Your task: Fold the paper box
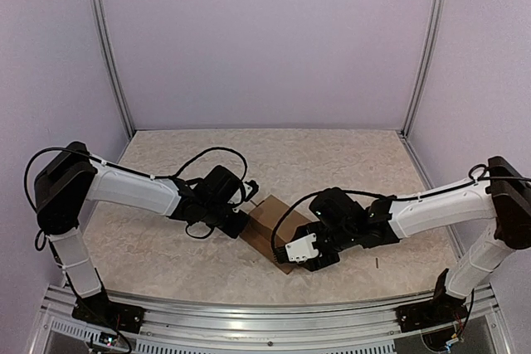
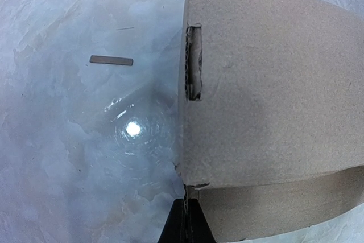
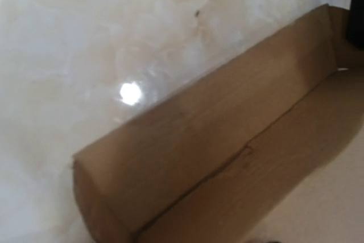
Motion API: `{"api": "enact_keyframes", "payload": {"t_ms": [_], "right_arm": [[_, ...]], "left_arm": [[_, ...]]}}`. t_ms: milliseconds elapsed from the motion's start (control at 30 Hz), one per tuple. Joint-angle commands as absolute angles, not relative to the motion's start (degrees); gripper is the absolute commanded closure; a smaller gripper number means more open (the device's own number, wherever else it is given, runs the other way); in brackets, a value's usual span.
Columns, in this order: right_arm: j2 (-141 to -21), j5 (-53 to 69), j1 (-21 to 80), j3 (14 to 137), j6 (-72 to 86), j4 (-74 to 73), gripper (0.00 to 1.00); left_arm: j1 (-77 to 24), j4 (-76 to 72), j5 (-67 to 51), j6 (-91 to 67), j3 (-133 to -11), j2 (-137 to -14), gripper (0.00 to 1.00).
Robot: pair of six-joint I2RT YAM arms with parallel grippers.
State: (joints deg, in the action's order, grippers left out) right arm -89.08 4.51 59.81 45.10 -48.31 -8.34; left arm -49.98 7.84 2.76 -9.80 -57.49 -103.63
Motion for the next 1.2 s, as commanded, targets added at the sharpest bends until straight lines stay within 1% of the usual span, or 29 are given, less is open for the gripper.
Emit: {"api": "enact_keyframes", "payload": {"t_ms": [0, 133, 333, 1167], "right_arm": [[-91.79, 1.28, 60.3, 43.81, -47.57, -7.88, 0.4], [-92.64, 1.01, 60.32, 43.62, -47.97, -7.95, 0.44], [-93.32, 1.14, 60.29, 43.44, -48.75, -8.17, 0.48], [-94.95, 4.52, 60.29, 42.45, -51.85, -10.38, 0.5]], "left_arm": [[-50.51, 11.67, 1.93, -9.4, -58.35, -104.5, 1.0], [-50.32, 11.93, 1.69, -8.6, -58.78, -104.66, 1.0], [-49.77, 12.33, 1.29, -7.66, -59.31, -104.83, 1.0], [-48.13, 19.25, -1.98, -4.0, -67.25, -109.22, 1.0]]}}
